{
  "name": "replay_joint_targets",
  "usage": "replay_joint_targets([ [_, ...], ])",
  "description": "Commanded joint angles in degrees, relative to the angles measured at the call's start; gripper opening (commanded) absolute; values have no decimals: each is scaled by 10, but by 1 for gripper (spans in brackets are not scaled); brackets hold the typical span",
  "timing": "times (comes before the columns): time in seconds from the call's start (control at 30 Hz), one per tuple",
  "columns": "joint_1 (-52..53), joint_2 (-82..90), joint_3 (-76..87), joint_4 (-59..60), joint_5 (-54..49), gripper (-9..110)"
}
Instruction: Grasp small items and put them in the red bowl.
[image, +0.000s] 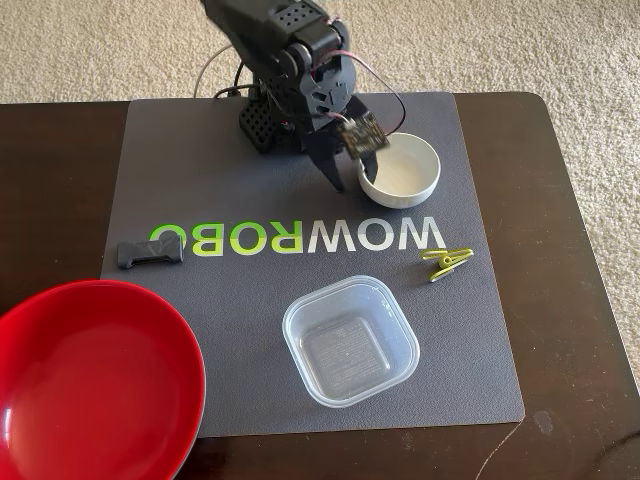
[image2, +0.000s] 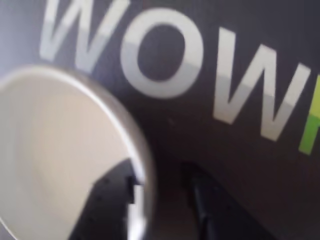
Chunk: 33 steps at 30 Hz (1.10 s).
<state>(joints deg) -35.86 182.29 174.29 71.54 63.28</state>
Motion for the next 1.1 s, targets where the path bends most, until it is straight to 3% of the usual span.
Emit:
replay_joint_targets([
  [0.0,78,63,11,2,-25,0],
  [0.27,271,66,8,-14,-12,0],
  [0.57,222,66,-119,-74,-130,0],
  [0.77,330,-46,-233,-120,-194,0],
  [0.9,419,-350,-470,-110,-294,0],
  [1.07,480,-750,-992,120,-411,0],
])
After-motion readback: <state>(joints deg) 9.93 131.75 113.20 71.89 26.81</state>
